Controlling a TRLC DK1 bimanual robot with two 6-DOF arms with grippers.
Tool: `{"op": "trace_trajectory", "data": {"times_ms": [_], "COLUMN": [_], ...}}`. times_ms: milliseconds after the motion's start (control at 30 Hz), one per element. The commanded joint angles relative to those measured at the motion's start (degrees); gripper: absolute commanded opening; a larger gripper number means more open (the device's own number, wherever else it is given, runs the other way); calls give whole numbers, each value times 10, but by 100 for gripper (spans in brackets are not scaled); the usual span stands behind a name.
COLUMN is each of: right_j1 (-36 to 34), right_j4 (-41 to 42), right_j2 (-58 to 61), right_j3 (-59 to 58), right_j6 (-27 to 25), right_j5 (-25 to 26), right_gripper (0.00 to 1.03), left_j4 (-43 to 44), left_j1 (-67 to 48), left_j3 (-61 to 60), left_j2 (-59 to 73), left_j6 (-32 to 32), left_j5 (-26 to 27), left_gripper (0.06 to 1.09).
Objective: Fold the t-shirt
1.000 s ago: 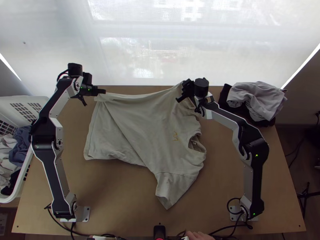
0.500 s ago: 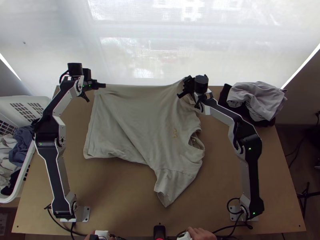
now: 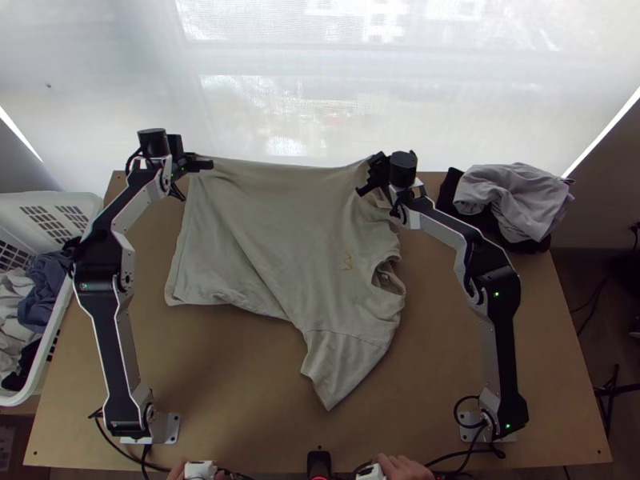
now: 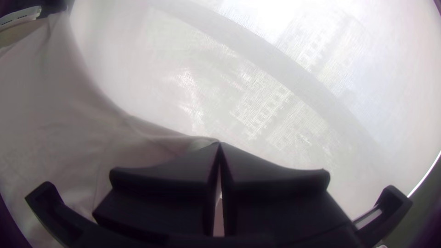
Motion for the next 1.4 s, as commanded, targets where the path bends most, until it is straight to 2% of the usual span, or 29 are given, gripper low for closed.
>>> {"op": "trace_trajectory", "data": {"times_ms": [0, 233, 700, 1367], "right_j1": [-1, 9, 46, 104], "right_j4": [14, 39, 74, 73], "right_j2": [-6, -50, -182, -326], "right_j3": [-5, -76, -277, -461], "right_j6": [12, 18, 51, 101], "right_j5": [3, 4, 3, 5], "right_gripper": [2, 2, 2, 2], "left_j4": [78, 139, 160, 194], "left_j1": [2, 5, 9, 5], "left_j3": [-68, -197, -333, -525], "left_j2": [-30, -92, -182, -307], "left_j6": [-9, 4, 4, 6], "left_j5": [-5, -5, 7, 21], "left_gripper": [9, 9, 9, 9]}}
